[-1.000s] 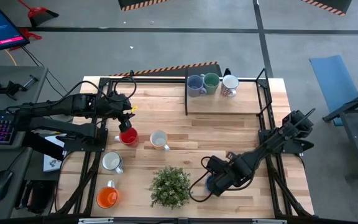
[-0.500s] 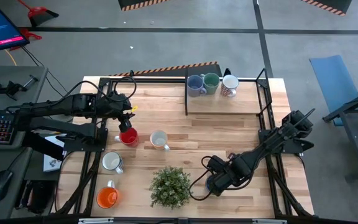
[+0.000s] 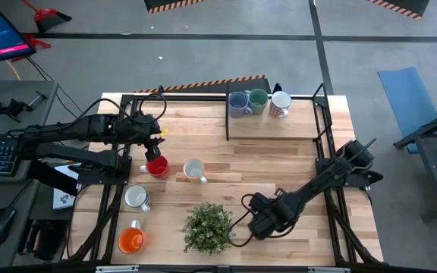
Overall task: Place coffee mugs
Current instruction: Put the blue mug on the shelf
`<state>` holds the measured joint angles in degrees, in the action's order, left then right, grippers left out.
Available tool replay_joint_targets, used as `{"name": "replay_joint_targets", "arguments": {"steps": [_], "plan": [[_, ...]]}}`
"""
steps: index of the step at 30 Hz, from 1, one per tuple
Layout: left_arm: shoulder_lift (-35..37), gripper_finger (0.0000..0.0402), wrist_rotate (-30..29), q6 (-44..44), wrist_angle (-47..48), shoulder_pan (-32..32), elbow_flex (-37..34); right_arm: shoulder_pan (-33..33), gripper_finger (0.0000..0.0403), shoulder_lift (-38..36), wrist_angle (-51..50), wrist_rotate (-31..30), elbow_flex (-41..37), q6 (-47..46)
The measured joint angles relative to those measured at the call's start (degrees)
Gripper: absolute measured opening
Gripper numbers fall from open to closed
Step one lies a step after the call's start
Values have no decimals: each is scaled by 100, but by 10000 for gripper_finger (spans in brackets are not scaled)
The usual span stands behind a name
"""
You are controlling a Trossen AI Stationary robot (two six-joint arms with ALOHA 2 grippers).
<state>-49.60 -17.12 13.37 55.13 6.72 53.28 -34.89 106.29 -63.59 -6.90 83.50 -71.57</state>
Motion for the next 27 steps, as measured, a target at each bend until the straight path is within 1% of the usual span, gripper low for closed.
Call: {"name": "replay_joint_targets", "arguments": {"steps": [10, 19, 22, 24, 26, 27], "plan": [[0, 147, 1, 4, 2, -1, 0, 0, 113, 319, 81, 107, 0, 0], [0, 147, 1, 7, 2, 0, 0, 0, 110, 344, 101, 109, 0, -114], [0, 147, 0, 7, 2, -2, 0, 0, 88, 344, 97, 113, 0, -330], [0, 147, 0, 9, 2, -2, 0, -6, 59, 344, 82, 113, 0, -477], [1, 147, 2, 7, 2, 0, 0, -31, 22, 344, 26, 137, 0, -628], [0, 147, 0, 7, 2, -1, 0, -48, 11, 344, 22, 155, 0, -717]]}}
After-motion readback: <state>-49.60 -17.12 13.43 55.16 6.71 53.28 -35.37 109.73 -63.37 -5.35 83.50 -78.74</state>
